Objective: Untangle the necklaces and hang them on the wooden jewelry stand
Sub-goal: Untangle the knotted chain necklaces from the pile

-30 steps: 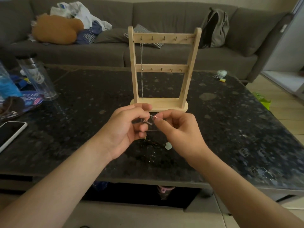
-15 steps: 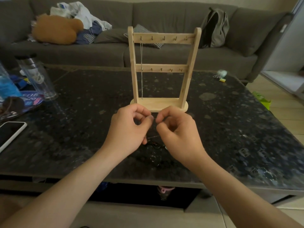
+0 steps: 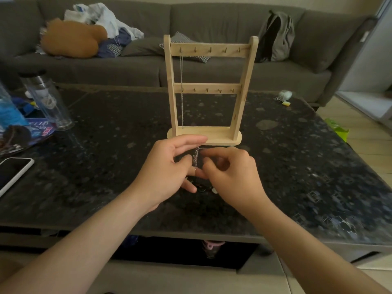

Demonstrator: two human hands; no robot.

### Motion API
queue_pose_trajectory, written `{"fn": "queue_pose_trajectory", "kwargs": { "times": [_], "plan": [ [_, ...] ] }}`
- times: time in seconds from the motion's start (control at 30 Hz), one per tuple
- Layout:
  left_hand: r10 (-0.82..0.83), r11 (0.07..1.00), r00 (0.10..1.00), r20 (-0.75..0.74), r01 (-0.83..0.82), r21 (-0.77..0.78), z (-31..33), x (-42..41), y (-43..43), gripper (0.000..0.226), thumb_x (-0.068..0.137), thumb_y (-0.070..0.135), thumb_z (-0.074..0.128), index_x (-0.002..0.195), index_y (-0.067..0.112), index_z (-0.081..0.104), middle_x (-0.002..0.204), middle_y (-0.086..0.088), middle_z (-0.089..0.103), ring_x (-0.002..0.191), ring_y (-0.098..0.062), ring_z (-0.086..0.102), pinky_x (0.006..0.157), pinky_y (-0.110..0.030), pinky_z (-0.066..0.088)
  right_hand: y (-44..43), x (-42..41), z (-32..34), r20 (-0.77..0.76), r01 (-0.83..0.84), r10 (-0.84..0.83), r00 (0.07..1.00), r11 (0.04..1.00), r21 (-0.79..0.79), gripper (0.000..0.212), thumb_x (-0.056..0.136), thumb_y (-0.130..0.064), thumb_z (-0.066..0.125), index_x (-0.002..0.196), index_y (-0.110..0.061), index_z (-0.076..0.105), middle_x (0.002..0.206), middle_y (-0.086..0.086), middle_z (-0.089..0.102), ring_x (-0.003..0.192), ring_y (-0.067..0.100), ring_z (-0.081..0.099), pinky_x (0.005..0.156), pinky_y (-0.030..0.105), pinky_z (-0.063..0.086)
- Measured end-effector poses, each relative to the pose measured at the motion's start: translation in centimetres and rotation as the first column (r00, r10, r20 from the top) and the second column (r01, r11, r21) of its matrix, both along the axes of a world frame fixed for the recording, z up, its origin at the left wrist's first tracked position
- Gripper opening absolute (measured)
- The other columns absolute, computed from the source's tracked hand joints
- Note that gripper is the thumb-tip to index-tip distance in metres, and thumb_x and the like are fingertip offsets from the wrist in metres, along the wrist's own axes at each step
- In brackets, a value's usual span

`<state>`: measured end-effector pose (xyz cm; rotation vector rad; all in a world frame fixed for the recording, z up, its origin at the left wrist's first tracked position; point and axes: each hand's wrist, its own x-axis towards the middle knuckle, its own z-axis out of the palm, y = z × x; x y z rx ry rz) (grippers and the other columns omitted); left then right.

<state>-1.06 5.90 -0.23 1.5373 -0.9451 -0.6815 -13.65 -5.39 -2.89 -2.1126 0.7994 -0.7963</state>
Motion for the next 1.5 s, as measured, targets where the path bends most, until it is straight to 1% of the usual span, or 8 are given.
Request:
{"fn": "queue_pose_trajectory", "kwargs": {
  "times": [0.13,0.23,0.33,0.5,0.73,0.97,1.2,1.5],
  "plan": [
    [-0.003,1.000,1.000,0.022,0.004,-0.018,-0.3,0.1,-0.1,0.050,0.108,-0.008,0.051,0.142,0.026,0.068,0.143,0.013,0.069,0.085,-0.024,0.083,0.055,-0.032,0.065,0.1,0.3,-0.1,0.121,-0.177,0.150,0.981,0.949,0.261,0.027,0.107,-0.025,0.058,0.119,-0.035,0.080,0.074,0.005,0.074,0.075,0.030,0.072,0.079,0.047,0.066],
    [-0.019,1.000,0.999,0.050,0.019,-0.009,-0.2,0.2,-0.1,0.050,0.109,-0.005,0.051,0.143,0.027,0.067,0.140,0.015,0.070,0.086,-0.024,0.083,0.062,-0.037,0.068,0.3,0.1,0.3,0.129,-0.210,0.179,0.975,0.933,0.291,0.024,0.110,-0.027,0.059,0.116,-0.029,0.081,0.079,-0.007,0.079,0.072,0.014,0.072,0.070,0.030,0.060],
    [-0.033,0.999,0.993,0.114,0.033,0.000,-0.3,0.1,-0.1,0.050,0.109,-0.005,0.052,0.143,0.028,0.068,0.139,0.016,0.071,0.084,-0.023,0.083,0.066,-0.041,0.068,0.0,0.1,0.1,0.127,-0.134,0.102,0.987,0.952,0.275,0.016,0.105,-0.032,0.068,0.106,-0.029,0.084,0.080,-0.003,0.080,0.076,0.022,0.075,0.075,0.043,0.065],
    [-0.016,1.000,0.973,0.229,0.015,0.008,-0.6,0.2,-0.2,0.050,0.106,-0.005,0.058,0.142,0.029,0.068,0.140,0.019,0.069,0.081,-0.019,0.083,0.066,-0.042,0.069,-0.2,0.2,-0.2,0.099,-0.104,0.076,0.992,0.941,0.323,0.019,0.105,-0.028,0.068,0.092,-0.022,0.080,0.079,0.008,0.076,0.072,0.026,0.072,0.072,0.047,0.064],
    [0.097,0.995,0.954,0.284,-0.084,-0.056,-1.4,0.7,-0.6,0.040,0.101,0.003,0.070,0.134,0.026,0.073,0.125,0.016,0.077,0.101,-0.003,0.078,0.085,-0.032,0.067,-0.4,0.1,-0.4,0.053,-0.076,0.066,0.996,0.973,0.219,0.019,0.107,-0.027,0.065,0.091,-0.026,0.075,0.068,-0.004,0.070,0.058,0.004,0.060,0.058,0.022,0.053],
    [0.165,0.982,0.979,0.118,-0.152,-0.110,-1.8,0.8,-0.8,0.033,0.090,-0.004,0.081,0.114,0.019,0.079,0.103,0.006,0.082,0.099,-0.007,0.079,0.091,-0.025,0.064,-0.2,0.1,0.1,0.040,-0.061,0.057,0.998,0.989,0.135,0.018,0.106,-0.026,0.066,0.088,-0.027,0.070,0.079,-0.009,0.069,0.069,-0.004,0.063,0.059,0.010,0.046],
    [0.235,0.960,0.972,0.022,-0.228,-0.164,-1.3,0.7,-1.2,0.027,0.086,-0.005,0.084,0.103,0.016,0.079,0.095,0.000,0.081,0.091,-0.013,0.079,0.083,-0.022,0.063,-0.2,0.0,0.2,0.035,-0.097,0.093,0.995,0.989,0.109,0.021,0.108,-0.026,0.061,0.088,-0.028,0.067,0.093,-0.007,0.067,0.083,0.009,0.063,0.073,0.022,0.046],
    [0.287,0.957,0.835,0.470,-0.273,-0.100,-1.7,1.3,-1.0,0.017,0.087,0.021,0.090,0.102,0.024,0.081,0.086,0.014,0.078,0.080,0.002,0.075,0.075,-0.014,0.061,-0.7,0.0,-0.1,0.033,-0.058,0.055,0.998,0.994,0.089,0.017,0.108,-0.027,0.061,0.093,-0.033,0.068,0.109,-0.011,0.057,0.091,0.003,0.061,0.079,0.012,0.045]
  ]
}}
